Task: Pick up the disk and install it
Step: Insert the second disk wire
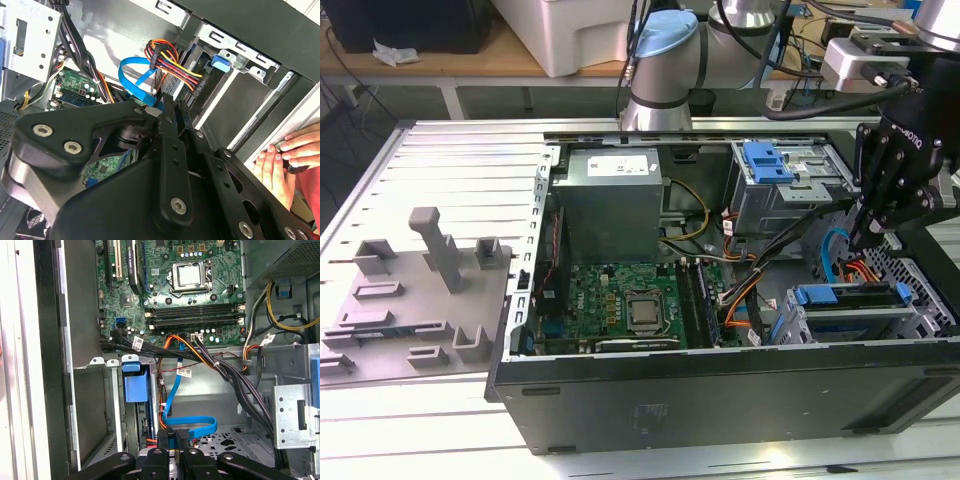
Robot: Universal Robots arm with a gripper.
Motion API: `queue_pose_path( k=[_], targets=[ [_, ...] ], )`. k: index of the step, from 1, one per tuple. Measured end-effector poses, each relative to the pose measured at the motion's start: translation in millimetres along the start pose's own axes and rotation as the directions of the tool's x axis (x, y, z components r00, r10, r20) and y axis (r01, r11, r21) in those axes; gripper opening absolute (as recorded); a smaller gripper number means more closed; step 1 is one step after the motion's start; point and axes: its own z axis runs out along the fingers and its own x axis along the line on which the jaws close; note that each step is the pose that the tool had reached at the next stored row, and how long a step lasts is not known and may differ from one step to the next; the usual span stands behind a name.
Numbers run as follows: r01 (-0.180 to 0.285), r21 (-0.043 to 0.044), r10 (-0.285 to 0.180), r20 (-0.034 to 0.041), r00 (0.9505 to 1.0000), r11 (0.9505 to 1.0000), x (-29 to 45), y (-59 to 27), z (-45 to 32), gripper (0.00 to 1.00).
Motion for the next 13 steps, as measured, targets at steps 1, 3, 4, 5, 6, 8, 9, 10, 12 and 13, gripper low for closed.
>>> queue_pose_path(
  k=[1,3,4,5,6,8,9,10,12,13],
  targets=[
    [0.0,0.0,0.0,0.0,1.0,1.0,0.0,0.0,0.0,0.19],
    [0.0,0.0,0.0,0.0,1.0,1.0,0.0,0.0,0.1,0.19],
    [0.0,0.0,0.0,0.0,1.0,1.0,0.0,0.0,0.2,0.19],
    [0.0,0.0,0.0,0.0,1.0,1.0,0.0,0.0,0.3,0.19],
    [0.0,-0.0002,0.0,0.0001,1.0,1.0,0.0,0.0,0.4,0.19],
    [-0.001,-0.0003,0.001,0.0001,1.0,1.0,0.0,0.0,0.5,0.19],
    [-0.001,-0.0004,0.001,0.0007,1.0,1.0,0.0,0.0,0.7,0.19],
    [-0.002,-0.0006,0.002,0.0026,1.0,1.0,0.0,0.0,0.7,0.19],
    [-0.003,-0.0015,0.003,0.0132,0.9999,1.0,0.1,0.0,0.7,0.19],
    [-0.003,-0.0022,0.003,0.0226,0.9997,1.0,0.6,-0.1,0.8,0.19]
  ],
)
